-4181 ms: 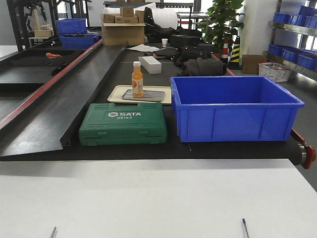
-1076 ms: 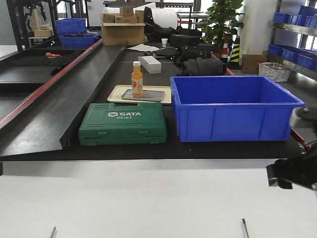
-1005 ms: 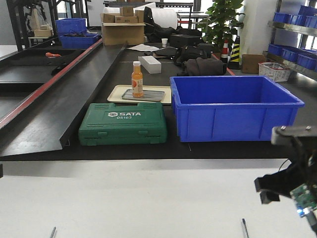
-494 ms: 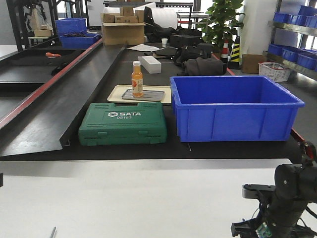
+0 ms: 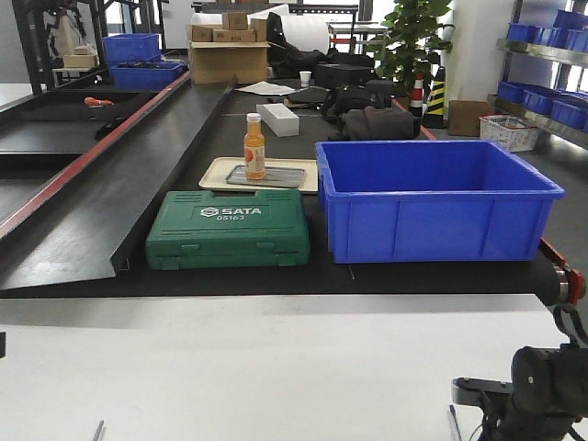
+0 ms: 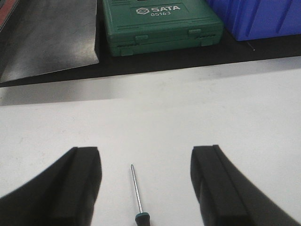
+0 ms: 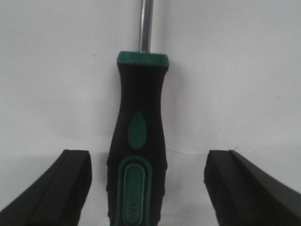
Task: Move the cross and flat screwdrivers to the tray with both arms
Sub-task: 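Lower the right gripper and close it on the screwdriver handle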
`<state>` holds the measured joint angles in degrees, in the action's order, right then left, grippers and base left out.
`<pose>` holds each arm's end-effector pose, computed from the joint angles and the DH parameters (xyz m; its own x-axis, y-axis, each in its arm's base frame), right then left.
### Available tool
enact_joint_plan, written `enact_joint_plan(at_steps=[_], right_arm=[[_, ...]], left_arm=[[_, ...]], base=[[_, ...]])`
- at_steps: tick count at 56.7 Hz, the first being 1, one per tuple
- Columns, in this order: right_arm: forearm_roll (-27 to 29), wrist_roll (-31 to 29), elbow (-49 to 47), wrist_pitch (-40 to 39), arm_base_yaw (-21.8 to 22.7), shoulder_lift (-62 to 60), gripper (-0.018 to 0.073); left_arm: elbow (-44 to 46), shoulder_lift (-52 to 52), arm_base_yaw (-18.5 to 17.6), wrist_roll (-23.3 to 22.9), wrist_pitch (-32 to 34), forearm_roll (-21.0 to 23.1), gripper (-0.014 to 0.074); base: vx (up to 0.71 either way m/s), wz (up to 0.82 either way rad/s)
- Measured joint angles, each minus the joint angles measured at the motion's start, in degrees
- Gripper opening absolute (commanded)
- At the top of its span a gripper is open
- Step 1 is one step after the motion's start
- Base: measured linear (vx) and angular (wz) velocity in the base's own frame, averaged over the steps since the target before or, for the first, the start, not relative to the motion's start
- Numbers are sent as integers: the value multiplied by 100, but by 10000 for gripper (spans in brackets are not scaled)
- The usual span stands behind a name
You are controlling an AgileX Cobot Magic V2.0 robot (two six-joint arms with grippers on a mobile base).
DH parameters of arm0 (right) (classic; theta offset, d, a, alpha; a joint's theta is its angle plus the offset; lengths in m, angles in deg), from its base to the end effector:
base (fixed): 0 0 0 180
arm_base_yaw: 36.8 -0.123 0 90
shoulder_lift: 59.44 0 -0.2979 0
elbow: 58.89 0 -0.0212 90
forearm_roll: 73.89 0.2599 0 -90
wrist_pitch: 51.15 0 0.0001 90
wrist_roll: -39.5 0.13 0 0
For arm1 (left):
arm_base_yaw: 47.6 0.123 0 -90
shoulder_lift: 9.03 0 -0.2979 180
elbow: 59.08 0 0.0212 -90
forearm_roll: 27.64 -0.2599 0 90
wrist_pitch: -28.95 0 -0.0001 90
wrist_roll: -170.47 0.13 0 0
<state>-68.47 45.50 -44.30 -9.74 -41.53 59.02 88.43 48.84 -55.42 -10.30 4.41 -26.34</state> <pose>0.3572 0.0377 0.0939 -0.9919 0.0930 -0.0864 0.0863 0.9932 0.0785 0.2173 -0.0311 0.3400 -0.4217 0.0235 -0.9064 0.1302 0.9909 -0.0349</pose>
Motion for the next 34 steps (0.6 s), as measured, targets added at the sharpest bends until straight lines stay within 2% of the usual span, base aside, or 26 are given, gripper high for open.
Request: enact_joint_plan(at_steps=[17, 34], right_arm=[[0, 161, 0, -259, 0, 0, 489], [-89, 212, 0, -278, -118, 231, 487]], left_arm=[[0, 0, 0, 0, -11, 0, 534], [0, 0, 0, 0, -23, 0, 534]], base=[[0, 0], [0, 0]])
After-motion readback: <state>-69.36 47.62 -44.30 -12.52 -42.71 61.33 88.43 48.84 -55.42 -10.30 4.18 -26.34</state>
